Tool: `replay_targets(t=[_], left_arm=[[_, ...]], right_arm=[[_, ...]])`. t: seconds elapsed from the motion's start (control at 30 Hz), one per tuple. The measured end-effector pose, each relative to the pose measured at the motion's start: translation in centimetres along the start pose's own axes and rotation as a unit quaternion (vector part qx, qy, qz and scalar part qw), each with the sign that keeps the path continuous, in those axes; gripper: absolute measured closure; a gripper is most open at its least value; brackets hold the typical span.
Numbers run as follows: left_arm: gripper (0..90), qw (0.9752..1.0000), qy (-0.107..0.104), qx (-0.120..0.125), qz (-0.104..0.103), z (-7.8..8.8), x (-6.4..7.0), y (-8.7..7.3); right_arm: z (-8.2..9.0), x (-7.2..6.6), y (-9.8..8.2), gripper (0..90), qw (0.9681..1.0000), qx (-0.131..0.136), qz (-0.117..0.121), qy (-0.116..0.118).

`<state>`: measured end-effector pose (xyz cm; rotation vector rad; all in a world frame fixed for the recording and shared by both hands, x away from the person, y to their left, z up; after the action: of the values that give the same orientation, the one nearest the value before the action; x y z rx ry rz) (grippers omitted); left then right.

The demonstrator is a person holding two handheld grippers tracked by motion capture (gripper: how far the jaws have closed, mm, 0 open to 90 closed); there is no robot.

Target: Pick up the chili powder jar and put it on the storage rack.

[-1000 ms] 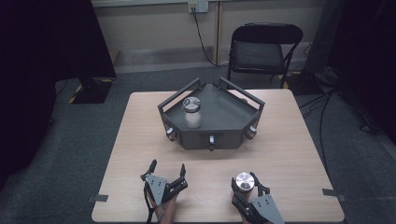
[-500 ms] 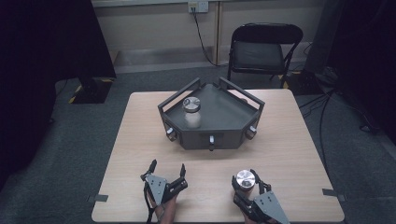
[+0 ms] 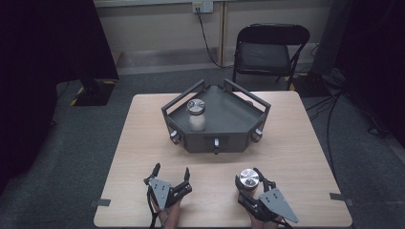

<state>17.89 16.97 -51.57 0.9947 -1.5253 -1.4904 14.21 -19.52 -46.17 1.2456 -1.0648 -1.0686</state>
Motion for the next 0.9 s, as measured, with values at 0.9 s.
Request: replay_targets(t=[0.9], left_arm=[[0.2, 1.0, 0.0, 0.0, 0.0, 0.0, 0.0, 0.0]], right_arm=[[-4.5, 2.1, 4.3, 35.0, 0.9993, 0.009, -0.012, 0.035]])
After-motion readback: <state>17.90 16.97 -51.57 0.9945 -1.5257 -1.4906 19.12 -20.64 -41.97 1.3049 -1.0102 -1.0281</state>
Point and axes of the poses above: each handheld gripper's, and its own axes: z roughly backward along the jaws, y roughly out of its top, x roughly to its right, the point moved 2 cm from there along -z, roughly forward along the jaws, and after that the axes turned 13 degrees about -y, right-handed, at the moved point
